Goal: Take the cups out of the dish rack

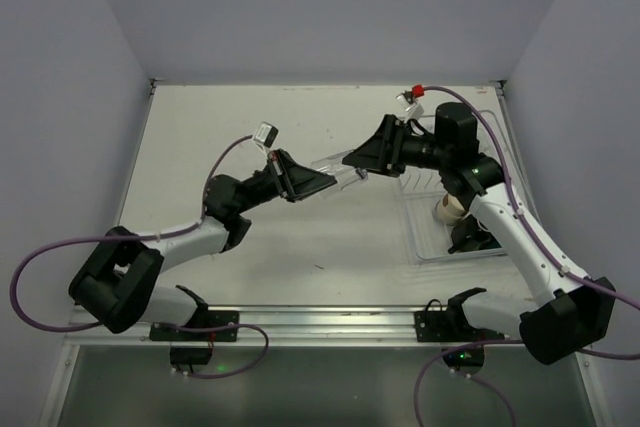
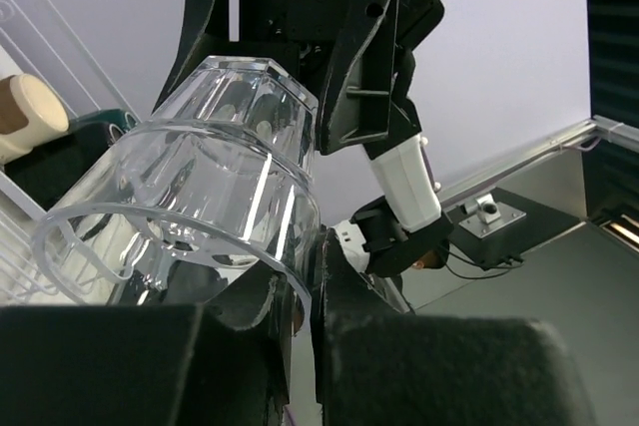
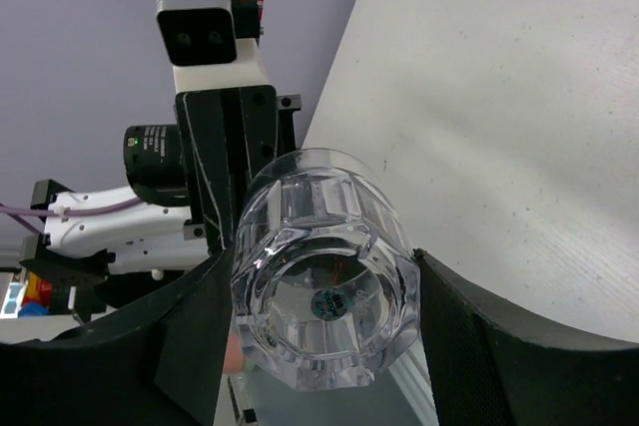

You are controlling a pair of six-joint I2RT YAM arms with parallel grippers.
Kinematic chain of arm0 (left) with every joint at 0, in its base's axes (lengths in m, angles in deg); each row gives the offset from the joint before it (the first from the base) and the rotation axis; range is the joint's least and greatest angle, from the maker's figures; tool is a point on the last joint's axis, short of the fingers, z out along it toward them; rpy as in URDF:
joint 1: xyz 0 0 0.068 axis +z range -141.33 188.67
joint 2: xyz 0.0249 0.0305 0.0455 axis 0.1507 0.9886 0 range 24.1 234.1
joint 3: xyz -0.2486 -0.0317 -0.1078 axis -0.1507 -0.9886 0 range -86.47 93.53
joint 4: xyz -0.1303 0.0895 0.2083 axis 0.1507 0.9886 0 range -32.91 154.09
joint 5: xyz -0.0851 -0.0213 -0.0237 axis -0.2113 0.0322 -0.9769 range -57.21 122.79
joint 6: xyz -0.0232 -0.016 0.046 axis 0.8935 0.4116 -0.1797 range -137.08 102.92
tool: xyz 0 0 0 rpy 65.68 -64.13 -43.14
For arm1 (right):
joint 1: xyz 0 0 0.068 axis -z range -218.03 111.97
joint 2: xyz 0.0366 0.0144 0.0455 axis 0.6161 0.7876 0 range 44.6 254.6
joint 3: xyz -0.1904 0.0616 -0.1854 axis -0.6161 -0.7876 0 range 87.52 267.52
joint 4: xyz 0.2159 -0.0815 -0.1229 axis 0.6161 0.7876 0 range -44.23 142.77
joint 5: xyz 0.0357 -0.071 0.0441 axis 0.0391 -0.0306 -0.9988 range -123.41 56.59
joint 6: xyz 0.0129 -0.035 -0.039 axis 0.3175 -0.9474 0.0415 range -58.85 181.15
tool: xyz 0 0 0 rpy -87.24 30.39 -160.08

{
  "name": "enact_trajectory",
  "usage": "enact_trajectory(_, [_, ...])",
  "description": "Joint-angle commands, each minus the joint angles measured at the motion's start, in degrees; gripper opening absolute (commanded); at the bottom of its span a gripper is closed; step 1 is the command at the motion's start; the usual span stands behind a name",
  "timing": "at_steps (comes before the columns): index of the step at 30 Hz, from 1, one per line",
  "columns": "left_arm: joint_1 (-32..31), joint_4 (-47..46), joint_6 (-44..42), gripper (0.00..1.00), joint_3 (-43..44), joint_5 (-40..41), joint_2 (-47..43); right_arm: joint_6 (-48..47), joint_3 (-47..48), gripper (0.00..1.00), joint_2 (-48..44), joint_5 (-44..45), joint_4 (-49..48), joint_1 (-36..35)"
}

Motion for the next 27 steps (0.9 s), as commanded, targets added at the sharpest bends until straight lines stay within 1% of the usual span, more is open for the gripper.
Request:
enact_trajectory(1, [-0.1, 6.2, -6.0, 0.00, 2.6, 0.3, -2.7, -1.3, 0.8, 0.28, -0.3, 4.1, 3.6, -0.6])
enact_trajectory(2, [0.1, 10.7, -8.3, 0.00, 4.5, 0.1, -4.5, -4.3, 3.9, 0.40, -0.2, 9.9, 10.4, -0.6])
enact_trajectory(3, [0.6, 24.1, -11.7, 0.00, 6.1, 0.1, -5.8, -5.7, 5.7, 0.54, 0.0, 13.7, 14.4, -0.6])
enact_trajectory(4, [0.9, 32.1, -19.8, 0.00, 8.0, 2.3, -7.0, -8.3, 9.3, 0.60, 0.1, 22.6, 18.1, -0.6])
enact_trajectory(5, [1.1, 39.6, -24.0, 0.00, 12.2, 4.2, -9.6, -9.5, 10.9, 0.65, 0.3, 26.5, 24.9, -0.6])
enact_trajectory(6, [1.3, 55.0, -28.6, 0.00, 14.5, 7.1, -11.0, -10.4, 12.4, 0.76, 0.8, 30.2, 28.0, -0.5])
enact_trajectory(7, [1.3, 62.6, -36.5, 0.00, 17.3, 10.3, -11.8, -11.7, 13.8, 0.80, 1.2, 34.0, 30.9, -0.4])
enact_trajectory(8, [1.3, 68.6, -39.7, 0.00, 22.0, 17.8, -13.2, -12.2, 16.0, 0.86, 1.6, 41.2, 36.1, -0.1])
enact_trajectory(9, [1.4, 80.5, -42.4, 0.00, 24.2, 21.7, -13.4, -12.4, 16.9, 0.86, 2.6, 43.9, 38.2, 0.0])
enact_trajectory(10, [1.4, 84.9, -46.6, 0.00, 26.1, 25.3, -13.6, -13.0, 17.4, 0.86, 3.0, 46.9, 39.6, 0.0])
enact_trajectory(11, [1.6, 88.4, -48.3, 0.00, 29.1, 31.9, -13.4, -13.1, 17.6, 0.87, 3.4, 49.5, 42.1, 0.3])
enact_trajectory(12, [2.2, 94.1, -50.5, 0.00, 30.3, 34.6, -13.3, -13.0, 17.6, 0.87, 4.1, 54.3, 43.1, 0.6])
enact_trajectory(13, [2.7, 96.0, -51.4, 0.00, 31.0, 38.3, -13.2, -13.0, 17.3, 0.87, 4.4, 56.1, 43.8, 0.8])
enact_trajectory(15, [5.2, 99.1, -52.9, 0.00, 31.5, 39.5, -13.1, -13.0, 17.0, 0.87, 5.3, 58.4, 45.2, 2.2])
enact_trajectory(18, [8.9, 102.0, -55.1, 0.00, 31.4, 41.3, -13.0, -13.7, 16.3, 0.87, 6.6, 59.0, 45.2, 3.5])
enact_trajectory(19, [9.5, 103.0, -55.8, 0.00, 31.5, 44.3, -12.9, -14.5, 16.8, 0.87, 8.0, 59.1, 44.9, 3.8])
enact_trajectory(22, [10.9, 106.9, -56.8, 0.00, 32.8, 49.4, -11.2, -15.8, 18.8, 0.87, 10.9, 61.1, 44.7, 4.6])
enact_trajectory(23, [11.0, 107.8, -57.1, 0.00, 33.7, 53.3, -9.2, -16.2, 20.9, 0.87, 13.3, 61.5, 44.6, 4.9])
enact_trajectory(25, [11.7, 112.0, -57.4, 0.00, 35.0, 57.6, -6.4, -17.6, 23.6, 0.87, 16.1, 61.6, 44.8, 5.5])
enact_trajectory(26, [12.2, 113.3, -57.5, 0.00, 36.0, 61.3, -3.6, -18.0, 27.4, 0.87, 19.5, 61.9, 46.0, 5.9])
enact_trajectory(27, [13.3, 114.9, -57.4, 0.00, 36.2, 62.4, -2.3, -18.4, 29.5, 0.87, 21.1, 62.0, 46.6, 6.2])
